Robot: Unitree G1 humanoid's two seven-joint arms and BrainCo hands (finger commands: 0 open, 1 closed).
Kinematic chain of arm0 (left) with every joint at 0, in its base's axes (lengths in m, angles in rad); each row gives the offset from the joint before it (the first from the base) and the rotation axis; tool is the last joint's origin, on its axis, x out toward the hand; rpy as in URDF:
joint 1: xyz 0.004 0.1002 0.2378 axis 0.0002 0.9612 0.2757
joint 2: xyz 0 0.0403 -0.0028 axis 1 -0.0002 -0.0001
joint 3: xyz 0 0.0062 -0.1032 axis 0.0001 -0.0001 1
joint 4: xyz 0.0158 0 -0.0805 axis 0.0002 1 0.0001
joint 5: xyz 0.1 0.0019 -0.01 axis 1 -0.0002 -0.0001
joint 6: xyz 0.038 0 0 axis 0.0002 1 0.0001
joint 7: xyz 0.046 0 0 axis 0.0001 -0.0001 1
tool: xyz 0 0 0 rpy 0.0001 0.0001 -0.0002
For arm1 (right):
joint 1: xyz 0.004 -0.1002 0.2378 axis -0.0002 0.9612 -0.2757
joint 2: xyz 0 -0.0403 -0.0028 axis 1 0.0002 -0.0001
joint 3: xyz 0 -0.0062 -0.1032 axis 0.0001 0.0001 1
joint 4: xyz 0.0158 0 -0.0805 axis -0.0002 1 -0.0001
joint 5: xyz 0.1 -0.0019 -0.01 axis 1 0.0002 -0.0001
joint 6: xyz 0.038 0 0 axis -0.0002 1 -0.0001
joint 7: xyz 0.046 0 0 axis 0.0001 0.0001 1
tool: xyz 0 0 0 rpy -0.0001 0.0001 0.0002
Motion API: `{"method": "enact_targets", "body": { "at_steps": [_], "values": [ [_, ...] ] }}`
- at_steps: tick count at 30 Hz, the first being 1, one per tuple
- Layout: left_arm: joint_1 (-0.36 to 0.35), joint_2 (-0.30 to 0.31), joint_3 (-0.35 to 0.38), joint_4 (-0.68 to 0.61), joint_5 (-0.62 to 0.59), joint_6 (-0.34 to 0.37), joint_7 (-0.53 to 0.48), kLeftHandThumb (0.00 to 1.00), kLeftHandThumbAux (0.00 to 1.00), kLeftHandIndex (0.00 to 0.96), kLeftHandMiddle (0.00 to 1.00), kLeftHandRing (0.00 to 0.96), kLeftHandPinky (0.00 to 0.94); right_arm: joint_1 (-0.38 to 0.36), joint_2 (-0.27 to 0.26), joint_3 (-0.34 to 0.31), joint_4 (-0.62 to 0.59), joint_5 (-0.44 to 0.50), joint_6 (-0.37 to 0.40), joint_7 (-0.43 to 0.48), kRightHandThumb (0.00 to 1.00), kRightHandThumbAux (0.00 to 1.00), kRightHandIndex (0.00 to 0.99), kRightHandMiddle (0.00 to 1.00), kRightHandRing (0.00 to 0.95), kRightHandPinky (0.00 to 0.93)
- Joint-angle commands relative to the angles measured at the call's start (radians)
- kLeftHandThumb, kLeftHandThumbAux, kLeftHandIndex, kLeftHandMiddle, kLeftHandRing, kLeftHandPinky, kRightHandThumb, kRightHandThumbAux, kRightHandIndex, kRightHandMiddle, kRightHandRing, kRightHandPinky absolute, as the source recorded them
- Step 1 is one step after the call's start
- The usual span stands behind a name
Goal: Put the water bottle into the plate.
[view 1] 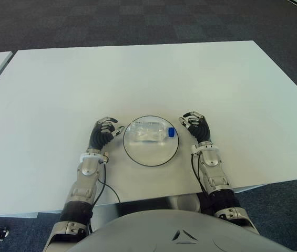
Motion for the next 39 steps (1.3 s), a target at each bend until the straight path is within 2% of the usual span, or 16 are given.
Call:
{"method": "enact_targets", "body": {
  "at_steps": [1,17,20,39],
  "values": [
    [0.024,0.003,0.01,0.059,0.004,0.029,0.007,0.71,0.714,0.439,0.705,0.685,0.67,-0.006,-0.005,-0.003,0.017,0.007,0.005,0.01,0.7,0.731,0.437,0.865,0.866,0.856],
    [0.024,-0.03,0.044,0.065,-0.031,0.004,0.021,0.709,0.715,0.438,0.715,0.692,0.684,-0.004,-0.013,-0.003,0.022,0.011,0.002,0.028,0.701,0.732,0.437,0.871,0.87,0.859],
    [0.009,-0.028,0.048,0.106,-0.032,-0.012,0.025,0.709,0.715,0.438,0.718,0.695,0.685,-0.004,-0.014,-0.003,0.021,0.015,0.003,0.034,0.701,0.732,0.437,0.871,0.871,0.86],
    [0.02,-0.027,0.047,0.084,-0.028,-0.013,0.033,0.708,0.715,0.438,0.73,0.711,0.696,0.001,-0.014,-0.006,0.017,0.01,0.01,0.037,0.701,0.731,0.437,0.871,0.87,0.86]
  ]
}}
